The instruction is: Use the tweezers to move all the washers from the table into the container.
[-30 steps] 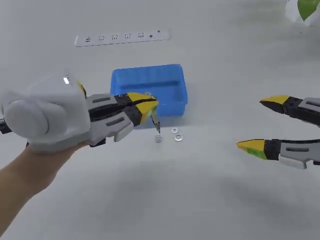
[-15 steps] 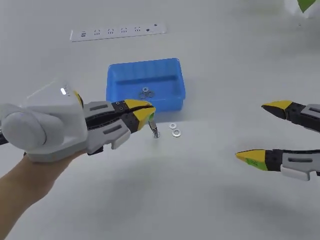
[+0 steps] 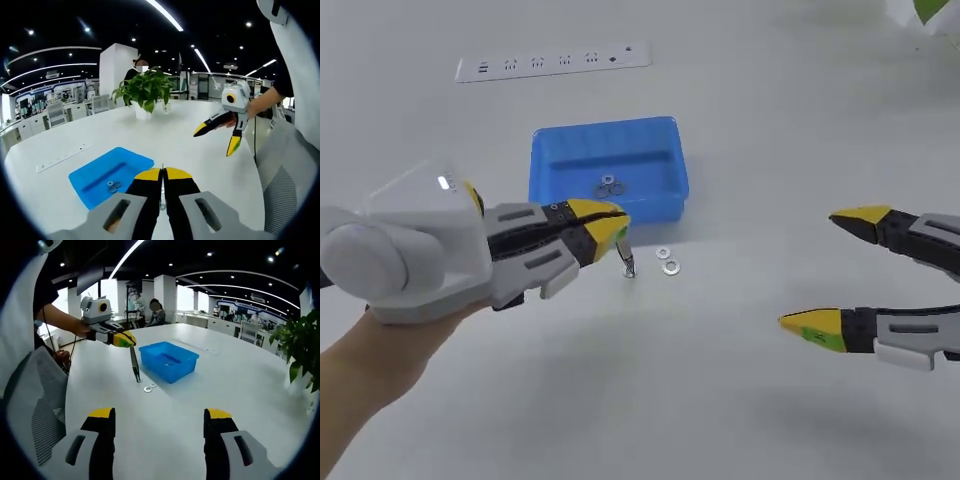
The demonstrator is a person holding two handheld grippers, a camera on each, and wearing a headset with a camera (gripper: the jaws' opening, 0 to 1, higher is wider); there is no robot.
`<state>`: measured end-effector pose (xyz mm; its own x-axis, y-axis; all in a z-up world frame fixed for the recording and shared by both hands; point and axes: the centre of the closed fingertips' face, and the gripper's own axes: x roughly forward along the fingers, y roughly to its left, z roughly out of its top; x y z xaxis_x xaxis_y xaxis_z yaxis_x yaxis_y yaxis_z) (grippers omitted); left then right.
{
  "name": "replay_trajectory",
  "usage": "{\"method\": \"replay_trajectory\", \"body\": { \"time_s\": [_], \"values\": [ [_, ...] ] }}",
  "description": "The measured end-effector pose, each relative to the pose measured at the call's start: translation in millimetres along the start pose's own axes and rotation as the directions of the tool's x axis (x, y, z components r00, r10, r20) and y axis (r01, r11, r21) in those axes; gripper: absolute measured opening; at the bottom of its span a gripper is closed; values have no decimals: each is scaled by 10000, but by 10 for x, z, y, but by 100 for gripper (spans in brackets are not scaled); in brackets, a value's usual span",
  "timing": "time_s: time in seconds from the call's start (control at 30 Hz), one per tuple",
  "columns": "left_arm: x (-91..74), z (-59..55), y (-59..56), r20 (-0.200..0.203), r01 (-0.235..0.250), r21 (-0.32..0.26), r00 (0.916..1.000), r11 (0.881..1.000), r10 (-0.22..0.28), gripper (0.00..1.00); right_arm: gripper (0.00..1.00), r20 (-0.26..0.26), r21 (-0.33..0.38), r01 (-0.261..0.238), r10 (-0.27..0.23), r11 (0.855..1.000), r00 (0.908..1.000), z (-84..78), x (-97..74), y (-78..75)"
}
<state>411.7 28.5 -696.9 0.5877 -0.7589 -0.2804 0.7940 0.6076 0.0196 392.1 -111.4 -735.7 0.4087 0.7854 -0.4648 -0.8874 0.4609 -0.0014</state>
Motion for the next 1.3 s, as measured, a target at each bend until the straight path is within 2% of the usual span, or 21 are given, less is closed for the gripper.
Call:
{"method": "replay_trajectory", "body": {
  "time_s": [0.47, 0.73, 0.9, 1.1, 1.2, 1.3],
  "values": [
    [-8, -26, -10, -135, 80, -213, 9999, 9997, -83, 5, 72, -21, -49, -179, 179, 9998, 9998, 10, 53, 43],
    [-10, -23, -23, -83, 217, -478, 9997, 9986, -221, 5, 72, -5, 65, -279, 279, 9996, 9996, -9, 68, 92],
    [-8, -25, -20, -241, 322, -523, 9991, 9981, -335, 5, 70, 61, 13, -685, 685, 9977, 9976, 46, 182, 181],
    [-1, -26, -53, -408, 512, -574, 9977, 9970, -535, 5, 65, 298, -194, -1726, 1732, 9848, 9844, 237, 449, 382],
    [-17, -32, -42, -503, 620, -603, 9966, 9963, -650, 5, 59, 339, -284, -2426, 2435, 9697, 9693, 319, 593, 481],
    [-34, -42, -23, -584, 763, -658, 9951, 9949, -801, 5, 55, -24, -634, -3200, 3205, 9453, 9472, 355, 823, 543]
  ]
}}
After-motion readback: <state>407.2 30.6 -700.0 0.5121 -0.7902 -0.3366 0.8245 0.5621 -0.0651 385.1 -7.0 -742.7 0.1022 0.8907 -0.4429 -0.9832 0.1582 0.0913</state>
